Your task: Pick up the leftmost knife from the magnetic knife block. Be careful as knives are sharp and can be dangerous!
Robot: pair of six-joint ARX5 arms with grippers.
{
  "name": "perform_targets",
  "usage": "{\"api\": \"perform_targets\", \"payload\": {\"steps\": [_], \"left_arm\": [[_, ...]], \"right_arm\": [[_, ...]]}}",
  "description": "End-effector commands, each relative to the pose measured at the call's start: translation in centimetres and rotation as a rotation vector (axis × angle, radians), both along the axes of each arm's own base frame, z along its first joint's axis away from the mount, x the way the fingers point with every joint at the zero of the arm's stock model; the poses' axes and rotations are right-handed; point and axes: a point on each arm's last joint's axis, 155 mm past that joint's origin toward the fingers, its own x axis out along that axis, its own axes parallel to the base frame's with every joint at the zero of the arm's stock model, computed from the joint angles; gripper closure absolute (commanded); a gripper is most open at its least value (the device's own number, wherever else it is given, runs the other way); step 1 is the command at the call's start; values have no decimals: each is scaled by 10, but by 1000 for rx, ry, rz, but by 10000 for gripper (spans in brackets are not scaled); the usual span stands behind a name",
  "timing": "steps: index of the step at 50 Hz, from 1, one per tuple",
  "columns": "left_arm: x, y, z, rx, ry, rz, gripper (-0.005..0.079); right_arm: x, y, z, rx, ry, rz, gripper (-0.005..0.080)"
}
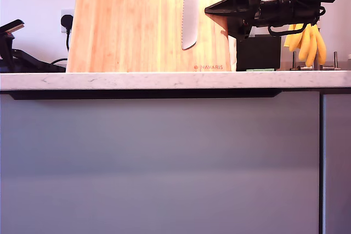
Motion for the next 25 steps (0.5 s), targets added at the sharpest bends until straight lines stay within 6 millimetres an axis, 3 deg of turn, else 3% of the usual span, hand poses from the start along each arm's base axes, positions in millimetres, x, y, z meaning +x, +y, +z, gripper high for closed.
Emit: {"api": "perform_targets", "payload": {"steps": [1,25], "left_arm": [[2,2,-15,-7,30,2,433],[4,-1,-11,-23,13,-3,434]], "right_arm": [[7,5,-22,-16,21,-19,763],[7,5,-22,-15,30,-19,763]]}}
